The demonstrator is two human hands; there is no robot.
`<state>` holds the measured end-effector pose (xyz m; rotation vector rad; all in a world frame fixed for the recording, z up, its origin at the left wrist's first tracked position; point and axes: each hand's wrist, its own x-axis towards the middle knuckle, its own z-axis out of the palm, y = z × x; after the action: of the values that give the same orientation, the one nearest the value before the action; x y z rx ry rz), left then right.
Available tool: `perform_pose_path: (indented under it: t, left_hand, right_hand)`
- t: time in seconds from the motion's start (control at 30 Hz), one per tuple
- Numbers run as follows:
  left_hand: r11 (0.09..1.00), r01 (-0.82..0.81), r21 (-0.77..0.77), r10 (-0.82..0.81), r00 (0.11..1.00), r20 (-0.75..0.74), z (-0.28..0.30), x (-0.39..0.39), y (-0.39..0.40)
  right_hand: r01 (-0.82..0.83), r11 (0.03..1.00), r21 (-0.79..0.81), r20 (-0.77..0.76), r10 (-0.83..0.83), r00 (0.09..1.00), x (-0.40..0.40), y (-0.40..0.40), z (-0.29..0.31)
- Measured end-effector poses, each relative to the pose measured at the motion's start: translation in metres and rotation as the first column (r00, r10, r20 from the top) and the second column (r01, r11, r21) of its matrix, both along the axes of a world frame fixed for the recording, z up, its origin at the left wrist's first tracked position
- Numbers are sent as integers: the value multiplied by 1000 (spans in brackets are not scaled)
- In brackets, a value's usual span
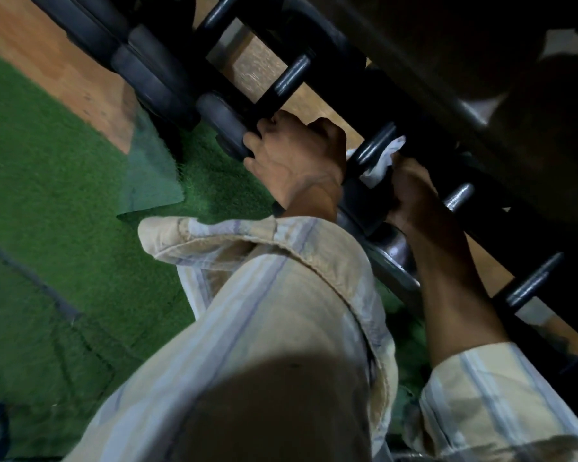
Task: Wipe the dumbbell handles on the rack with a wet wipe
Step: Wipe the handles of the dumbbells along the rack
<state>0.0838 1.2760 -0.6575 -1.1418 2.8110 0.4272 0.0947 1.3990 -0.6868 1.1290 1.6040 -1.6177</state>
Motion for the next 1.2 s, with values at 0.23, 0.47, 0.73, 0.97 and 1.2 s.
perform_pose_path:
  t: [0.23,0.47,0.73,0.97,1.2]
  left_hand:
    - [1000,15,-3,-15,1000,2,-2,0,0]
    - [999,24,-32,-24,1000,-7,-6,0,-1]
    - [997,70,-23,-71,997,-13,-7,1,-2]
    - [989,146,37,-147,989,18,4,4,-3]
    - [815,565,-124,-561,825,74,23,-14,-63]
  right_hand:
    - [-518,773,367,-67,577,814,8,3,6]
    - [-436,659,612,-116,621,776,-4,-5,29]
    - [-78,901,427,-396,264,879,-7,-20,35]
    - [-13,972,235,-440,118,890,-8,-33,54]
    - [6,987,163,-486,76,871,-22,-64,65]
